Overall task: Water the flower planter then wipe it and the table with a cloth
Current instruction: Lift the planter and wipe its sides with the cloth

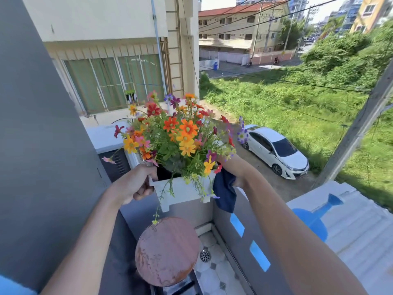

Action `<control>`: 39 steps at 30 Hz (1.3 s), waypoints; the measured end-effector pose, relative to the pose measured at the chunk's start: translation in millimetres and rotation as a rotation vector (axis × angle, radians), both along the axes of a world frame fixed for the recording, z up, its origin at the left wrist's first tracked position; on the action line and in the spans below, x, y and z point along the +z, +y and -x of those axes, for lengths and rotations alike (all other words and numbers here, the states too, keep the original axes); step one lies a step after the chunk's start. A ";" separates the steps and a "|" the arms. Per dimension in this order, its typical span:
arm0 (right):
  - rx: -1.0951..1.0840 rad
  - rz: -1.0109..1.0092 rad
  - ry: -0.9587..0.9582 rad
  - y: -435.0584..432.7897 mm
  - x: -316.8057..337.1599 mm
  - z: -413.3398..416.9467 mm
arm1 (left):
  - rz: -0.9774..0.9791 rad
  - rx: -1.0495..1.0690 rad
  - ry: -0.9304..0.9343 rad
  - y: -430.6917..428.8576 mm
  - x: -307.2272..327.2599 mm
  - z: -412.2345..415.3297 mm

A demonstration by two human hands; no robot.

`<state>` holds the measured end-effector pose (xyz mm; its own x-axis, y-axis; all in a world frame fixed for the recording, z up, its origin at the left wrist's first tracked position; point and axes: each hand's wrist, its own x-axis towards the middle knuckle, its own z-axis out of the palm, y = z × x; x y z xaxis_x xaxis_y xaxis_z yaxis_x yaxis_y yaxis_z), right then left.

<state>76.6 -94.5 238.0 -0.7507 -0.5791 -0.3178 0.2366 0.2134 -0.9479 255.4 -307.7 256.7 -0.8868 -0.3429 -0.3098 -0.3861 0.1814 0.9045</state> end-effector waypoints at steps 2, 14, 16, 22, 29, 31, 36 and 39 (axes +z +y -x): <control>-0.016 -0.012 -0.008 1.5 -2.0 0.2 | 0.010 0.011 0.019 -0.1 1.2 0.9; -0.533 0.029 0.129 -18.0 -28.7 -12.5 | -0.054 0.488 0.157 10.9 -20.6 25.4; -0.594 0.106 0.056 -19.8 -34.2 -16.3 | 0.006 0.436 0.080 31.4 -36.6 23.8; -0.619 0.113 -0.018 -27.5 -43.8 -33.4 | -0.190 0.198 -0.034 89.5 -52.9 32.8; -0.594 0.234 -0.060 -38.4 -56.9 -73.9 | -0.181 0.376 -0.052 97.4 -64.3 40.4; -0.579 0.247 -0.065 -37.1 -64.7 -81.6 | -0.203 0.380 -0.045 91.4 -69.2 38.0; -0.549 0.266 0.025 -33.2 -80.6 -86.2 | -0.250 0.373 -0.031 83.3 -71.9 31.8; -0.418 0.360 0.074 -31.7 -88.6 -93.9 | -0.322 0.413 0.021 66.9 -65.9 30.1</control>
